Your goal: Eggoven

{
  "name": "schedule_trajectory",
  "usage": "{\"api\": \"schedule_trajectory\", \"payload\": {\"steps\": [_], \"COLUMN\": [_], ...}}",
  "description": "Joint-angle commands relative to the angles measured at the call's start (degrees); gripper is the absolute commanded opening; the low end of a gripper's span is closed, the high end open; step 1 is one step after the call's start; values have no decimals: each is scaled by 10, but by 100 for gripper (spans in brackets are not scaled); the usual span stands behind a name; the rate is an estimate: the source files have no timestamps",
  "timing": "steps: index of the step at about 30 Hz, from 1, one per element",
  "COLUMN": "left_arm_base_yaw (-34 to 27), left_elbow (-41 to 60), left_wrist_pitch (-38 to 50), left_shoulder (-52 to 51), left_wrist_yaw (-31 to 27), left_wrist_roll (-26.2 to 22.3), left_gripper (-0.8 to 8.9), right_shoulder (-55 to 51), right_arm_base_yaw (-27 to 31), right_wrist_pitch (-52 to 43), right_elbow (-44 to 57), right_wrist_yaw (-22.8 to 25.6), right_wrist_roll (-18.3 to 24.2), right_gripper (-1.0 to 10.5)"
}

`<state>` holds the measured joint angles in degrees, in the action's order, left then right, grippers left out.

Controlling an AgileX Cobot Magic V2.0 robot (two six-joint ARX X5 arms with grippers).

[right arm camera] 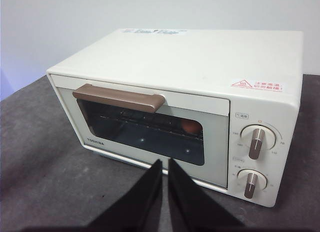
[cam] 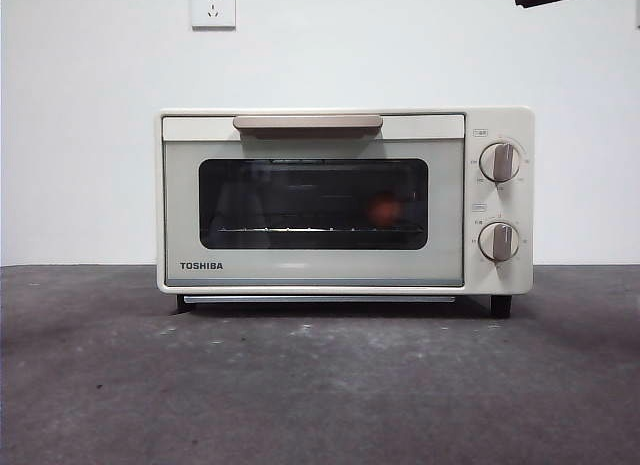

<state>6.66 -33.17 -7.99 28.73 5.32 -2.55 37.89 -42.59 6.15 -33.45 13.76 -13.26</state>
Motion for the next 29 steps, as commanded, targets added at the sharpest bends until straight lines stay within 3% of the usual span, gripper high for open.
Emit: {"api": "schedule_trajectory", "payload": {"steps": [1, 4, 13, 22, 29], "left_arm_base_yaw": [-36, -66, -94, -94, -94], "left_elbow": [54, 114, 253, 316, 330], "left_wrist_pitch": [64, 90, 88, 19, -28], "left_shoulder": [-44, -92, -204, -276, -286], "left_wrist_yaw": [-32, -72, -73, -72, -64], "left_wrist_roll": [-29, -26, -8, -7, 32], "left_gripper": [6, 6, 6, 6, 6], "right_shoulder": [2, 2, 2, 2, 2], "right_arm_base_yaw": [-4, -4, -4, -4, -4], "right_wrist_pitch": [-6, -6, -6, -6, -6], "right_elbow": [-4, -4, -4, -4, -4], "right_wrist_yaw": [2, 2, 2, 2, 2], "right_wrist_roll": [6, 6, 6, 6, 6], "right_gripper": [3, 3, 3, 3, 3]}}
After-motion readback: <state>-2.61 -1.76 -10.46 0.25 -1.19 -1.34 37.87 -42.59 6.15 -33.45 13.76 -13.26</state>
